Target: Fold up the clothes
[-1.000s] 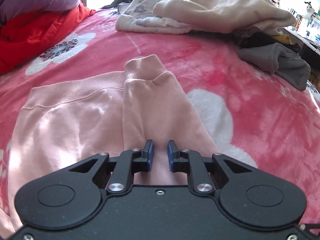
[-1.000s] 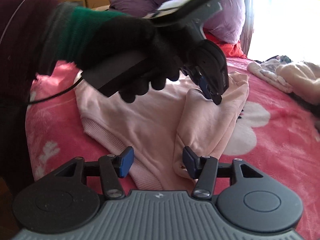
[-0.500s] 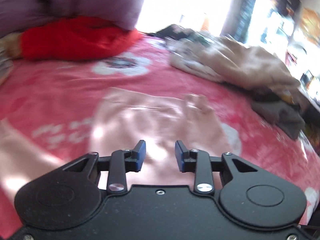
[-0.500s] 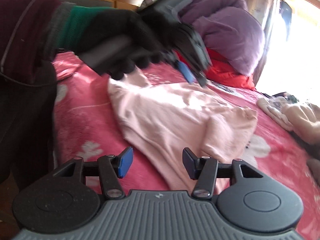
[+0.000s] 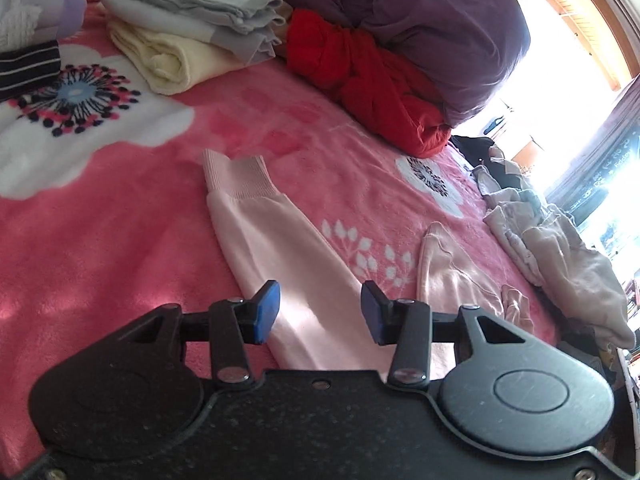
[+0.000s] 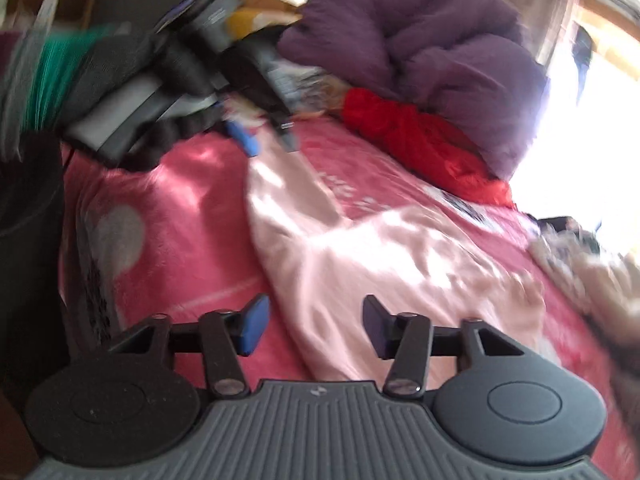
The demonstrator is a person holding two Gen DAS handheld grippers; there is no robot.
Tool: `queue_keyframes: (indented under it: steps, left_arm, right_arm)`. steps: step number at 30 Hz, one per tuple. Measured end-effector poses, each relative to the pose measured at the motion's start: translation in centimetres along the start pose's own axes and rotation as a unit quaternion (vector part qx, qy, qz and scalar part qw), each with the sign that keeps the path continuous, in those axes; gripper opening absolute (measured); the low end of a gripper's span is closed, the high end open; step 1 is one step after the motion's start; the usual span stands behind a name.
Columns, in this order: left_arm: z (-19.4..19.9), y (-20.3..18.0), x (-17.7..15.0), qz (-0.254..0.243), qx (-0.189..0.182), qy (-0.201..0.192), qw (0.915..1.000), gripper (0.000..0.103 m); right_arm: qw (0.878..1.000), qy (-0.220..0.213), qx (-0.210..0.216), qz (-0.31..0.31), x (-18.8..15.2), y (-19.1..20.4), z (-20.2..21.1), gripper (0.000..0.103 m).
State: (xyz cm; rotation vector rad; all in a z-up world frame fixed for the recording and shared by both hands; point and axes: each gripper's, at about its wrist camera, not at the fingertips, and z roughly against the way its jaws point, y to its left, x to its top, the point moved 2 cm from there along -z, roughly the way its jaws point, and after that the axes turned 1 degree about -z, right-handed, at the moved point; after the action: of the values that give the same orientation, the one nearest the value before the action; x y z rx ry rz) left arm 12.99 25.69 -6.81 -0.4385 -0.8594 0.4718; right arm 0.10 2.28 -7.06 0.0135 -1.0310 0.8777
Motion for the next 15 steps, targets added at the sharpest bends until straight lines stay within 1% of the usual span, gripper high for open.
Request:
queue_keyframes:
  steps: [2,4,9,12,15]
  left_arm:
    - [-0.1,-0.3,0.2,-0.007,-0.010,0.001,0.9999,0.043]
    - [-0.4,-0.9,0.5,-0.017,-0.017,-0.001,0.9997,0.043]
    - [-1.7,-1.8,1.6,-0.029,-0.036,0.001,0.9989,0.043]
    - [-2.5,-1.9,2.1,-0.028,-0.037,0.002,0.9989,0.044]
    - [-3.0,-1.8,2.5,-0.018,-0.036,0.002,0.9992,0.045]
  right_arm:
    - [0.999,0.012,-0.009,0.038,1.0,2.0,-1.7,0.041]
    - [0.997,0.025,-0.020,0.065,1.9,3.4,-3.2,0.039]
    - [0.989,0.047,-0.047,0.135,3.4,5.6,-6.1,0.039]
    - [0.981,0.060,-0.058,0.178,3.6,6.4,-7.5,0.039]
    - [0.973,0.055,-0.069,0.214,3.9,7.3,-8.2,0.040]
